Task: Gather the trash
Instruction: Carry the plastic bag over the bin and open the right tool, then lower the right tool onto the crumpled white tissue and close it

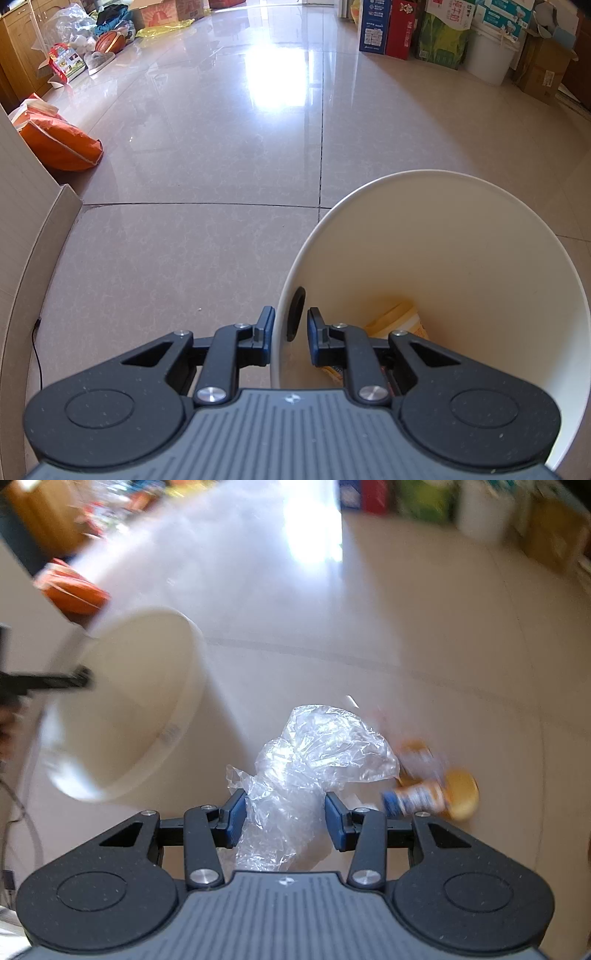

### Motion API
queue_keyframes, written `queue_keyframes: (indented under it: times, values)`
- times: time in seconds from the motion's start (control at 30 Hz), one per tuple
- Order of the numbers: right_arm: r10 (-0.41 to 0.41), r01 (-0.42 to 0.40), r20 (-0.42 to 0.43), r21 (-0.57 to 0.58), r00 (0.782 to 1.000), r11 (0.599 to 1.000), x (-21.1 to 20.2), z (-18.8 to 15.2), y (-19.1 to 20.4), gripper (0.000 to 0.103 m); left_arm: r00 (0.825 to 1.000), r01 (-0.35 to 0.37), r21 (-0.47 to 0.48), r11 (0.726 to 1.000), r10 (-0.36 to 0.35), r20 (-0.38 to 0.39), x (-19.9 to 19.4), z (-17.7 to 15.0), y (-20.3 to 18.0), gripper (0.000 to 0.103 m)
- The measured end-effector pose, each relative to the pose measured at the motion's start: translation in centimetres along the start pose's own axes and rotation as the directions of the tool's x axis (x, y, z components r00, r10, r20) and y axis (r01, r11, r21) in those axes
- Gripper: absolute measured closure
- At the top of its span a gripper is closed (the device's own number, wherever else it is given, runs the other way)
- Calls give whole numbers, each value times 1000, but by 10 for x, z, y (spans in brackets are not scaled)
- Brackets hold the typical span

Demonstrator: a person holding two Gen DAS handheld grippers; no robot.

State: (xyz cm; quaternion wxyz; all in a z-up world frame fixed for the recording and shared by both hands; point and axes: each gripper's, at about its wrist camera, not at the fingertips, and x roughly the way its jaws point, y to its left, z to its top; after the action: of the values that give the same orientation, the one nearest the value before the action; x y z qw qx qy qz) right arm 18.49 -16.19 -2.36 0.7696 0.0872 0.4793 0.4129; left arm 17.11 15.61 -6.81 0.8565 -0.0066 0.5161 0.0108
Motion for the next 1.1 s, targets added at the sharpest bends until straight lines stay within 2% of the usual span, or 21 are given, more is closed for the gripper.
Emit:
queue_keyframes:
  times: [0.13, 0.33, 0.4, 0.53, 0.57, 0.67, 0.73, 0.97, 1.1]
  values:
    - [95, -89, 87, -66, 992, 994, 1, 27, 33, 54, 1000, 2, 3, 1000, -2, -3, 0, -1, 1, 87]
    - [177, -165, 87, -125, 980, 978, 23, 51, 90, 53, 1000, 6, 5, 1000, -6, -7, 1, 1, 2, 87]
    - [185, -173, 88, -133, 979, 976, 30, 55, 101, 49, 1000, 8, 6, 1000, -7, -7, 1, 1, 3, 87]
    - [205, -196, 92, -97, 974, 976, 31, 61, 106, 22, 1000, 12, 4, 1000, -12, -8, 2, 1, 5, 87]
    - [197, -188, 101, -91, 975, 978, 30, 62, 105, 15, 1000, 13, 4, 1000, -12, -7, 2, 1, 5, 87]
    - [164, -155, 139, -67, 977, 986, 27, 62, 95, 4, 1000, 12, 4, 1000, -12, -7, 2, 0, 6, 87]
    - [139, -132, 161, -51, 977, 990, 24, 61, 87, 0, 1000, 12, 3, 1000, -12, -7, 2, 1, 6, 87]
    - [-36, 39, 186, -10, 982, 999, 30, 41, 51, 0, 1000, 12, 1, 1000, -12, -8, 3, 1, 8, 87]
    - [-161, 153, 188, 61, 969, 986, 51, 16, 18, 0, 1000, 11, 2, 1000, -11, -8, 3, 1, 8, 87]
